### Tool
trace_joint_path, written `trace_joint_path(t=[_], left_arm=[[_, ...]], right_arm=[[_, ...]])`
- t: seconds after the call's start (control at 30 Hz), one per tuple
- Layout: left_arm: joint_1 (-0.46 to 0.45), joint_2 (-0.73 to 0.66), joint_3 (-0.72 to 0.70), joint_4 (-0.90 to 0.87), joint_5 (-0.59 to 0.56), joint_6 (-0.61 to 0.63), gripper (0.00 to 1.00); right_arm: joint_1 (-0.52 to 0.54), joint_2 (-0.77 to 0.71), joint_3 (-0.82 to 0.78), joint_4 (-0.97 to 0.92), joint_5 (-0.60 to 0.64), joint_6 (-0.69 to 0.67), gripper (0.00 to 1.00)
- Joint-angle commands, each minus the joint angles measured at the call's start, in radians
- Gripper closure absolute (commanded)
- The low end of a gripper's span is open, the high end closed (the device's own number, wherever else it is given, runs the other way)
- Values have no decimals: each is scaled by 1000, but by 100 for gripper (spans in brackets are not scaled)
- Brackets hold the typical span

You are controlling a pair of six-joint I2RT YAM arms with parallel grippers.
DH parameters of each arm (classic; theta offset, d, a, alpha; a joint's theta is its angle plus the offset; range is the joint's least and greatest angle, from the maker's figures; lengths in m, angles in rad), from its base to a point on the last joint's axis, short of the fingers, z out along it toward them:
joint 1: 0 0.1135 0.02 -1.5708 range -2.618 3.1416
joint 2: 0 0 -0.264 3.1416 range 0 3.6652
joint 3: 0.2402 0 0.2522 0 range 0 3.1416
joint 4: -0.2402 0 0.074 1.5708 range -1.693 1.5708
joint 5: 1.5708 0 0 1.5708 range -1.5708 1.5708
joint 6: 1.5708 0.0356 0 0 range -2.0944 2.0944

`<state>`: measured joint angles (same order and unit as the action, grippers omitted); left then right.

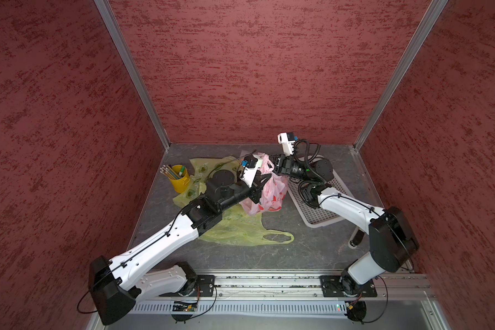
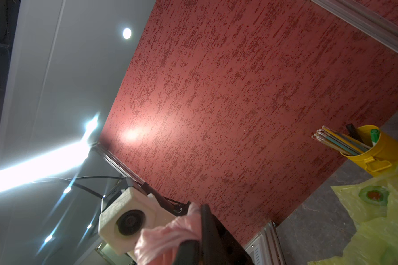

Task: Place the peach into a plastic bag & tie a knot
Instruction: Cross the plastic bag with the plastic bag.

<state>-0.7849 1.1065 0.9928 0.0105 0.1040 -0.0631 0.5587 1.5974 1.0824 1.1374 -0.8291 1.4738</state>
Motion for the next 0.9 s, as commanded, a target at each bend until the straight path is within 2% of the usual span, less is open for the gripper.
trace_joint_path(t=[0.0,0.07,0.2,0.3,0.37,0.67,0.7,0.87], left_arm=[[0,-7,-41,18,-93,-27,100],[2,-8,-51,19,-119,-36,100],[18,1,-52,18,-101,-61,82],[16,9,-47,30,-20,-61,71],[2,13,-46,41,6,-61,74],[-16,54,-51,85,-16,-101,88],[-11,60,-50,88,-17,-111,88],[38,53,-67,89,14,-171,66]], right_arm=[[10,-4,2,200,5,180,100],[10,8,2,241,11,228,100],[10,12,1,254,12,254,100],[10,11,-3,232,27,223,100],[10,15,-1,222,48,204,100],[18,66,37,314,96,264,100],[17,65,42,314,93,264,100],[17,59,45,322,78,276,100]])
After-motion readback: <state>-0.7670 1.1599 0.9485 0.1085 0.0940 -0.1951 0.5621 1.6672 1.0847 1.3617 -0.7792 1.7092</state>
